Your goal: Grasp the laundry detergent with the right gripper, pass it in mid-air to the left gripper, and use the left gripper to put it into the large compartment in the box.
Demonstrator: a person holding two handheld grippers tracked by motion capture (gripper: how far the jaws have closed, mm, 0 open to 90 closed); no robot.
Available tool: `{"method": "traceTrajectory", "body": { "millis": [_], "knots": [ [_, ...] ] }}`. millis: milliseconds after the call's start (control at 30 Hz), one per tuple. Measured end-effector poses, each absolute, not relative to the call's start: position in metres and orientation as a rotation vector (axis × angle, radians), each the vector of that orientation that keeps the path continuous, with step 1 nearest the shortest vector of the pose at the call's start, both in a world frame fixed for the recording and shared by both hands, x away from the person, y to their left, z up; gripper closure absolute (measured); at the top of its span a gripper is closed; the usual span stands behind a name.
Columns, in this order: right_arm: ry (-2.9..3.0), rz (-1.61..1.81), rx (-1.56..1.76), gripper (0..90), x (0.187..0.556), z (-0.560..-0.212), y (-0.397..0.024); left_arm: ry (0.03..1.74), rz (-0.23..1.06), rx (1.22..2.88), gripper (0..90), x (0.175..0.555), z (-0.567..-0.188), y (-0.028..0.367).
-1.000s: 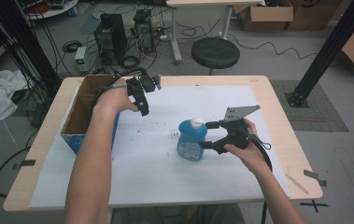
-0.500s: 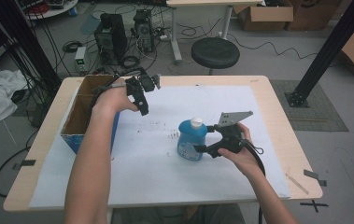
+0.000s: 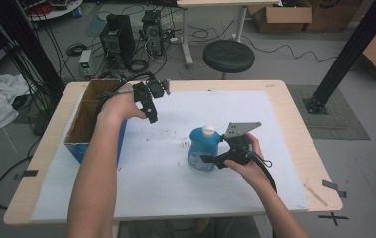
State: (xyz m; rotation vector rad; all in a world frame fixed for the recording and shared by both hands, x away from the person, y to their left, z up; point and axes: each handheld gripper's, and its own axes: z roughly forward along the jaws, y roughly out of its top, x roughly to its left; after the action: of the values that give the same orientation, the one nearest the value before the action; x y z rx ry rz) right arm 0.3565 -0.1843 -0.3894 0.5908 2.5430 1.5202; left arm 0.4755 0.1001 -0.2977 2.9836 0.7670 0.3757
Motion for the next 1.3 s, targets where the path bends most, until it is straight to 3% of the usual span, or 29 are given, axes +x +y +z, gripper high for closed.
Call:
{"method": "traceTrajectory", "body": {
  "millis": [500, 533, 833, 1300],
  "knots": [
    [2.521, 1.526, 0.594, 27.8, 0.360, -0.397, -0.181, 0.763, 0.372, 2.979, 15.2, 0.475, -0.298, 0.102],
    [2.524, 1.514, 0.592, 31.4, 0.360, -0.398, -0.181, 0.761, 0.372, 2.983, 15.3, 0.475, -0.299, 0.101],
    [2.517, 1.515, 0.589, 31.9, 0.361, -0.399, -0.180, 0.769, 0.371, 2.978, 15.3, 0.475, -0.299, 0.103],
    [2.537, 1.545, 0.573, 40.2, 0.361, -0.401, -0.180, 0.763, 0.369, 2.966, 15.3, 0.474, -0.298, 0.103]
  ]
}}
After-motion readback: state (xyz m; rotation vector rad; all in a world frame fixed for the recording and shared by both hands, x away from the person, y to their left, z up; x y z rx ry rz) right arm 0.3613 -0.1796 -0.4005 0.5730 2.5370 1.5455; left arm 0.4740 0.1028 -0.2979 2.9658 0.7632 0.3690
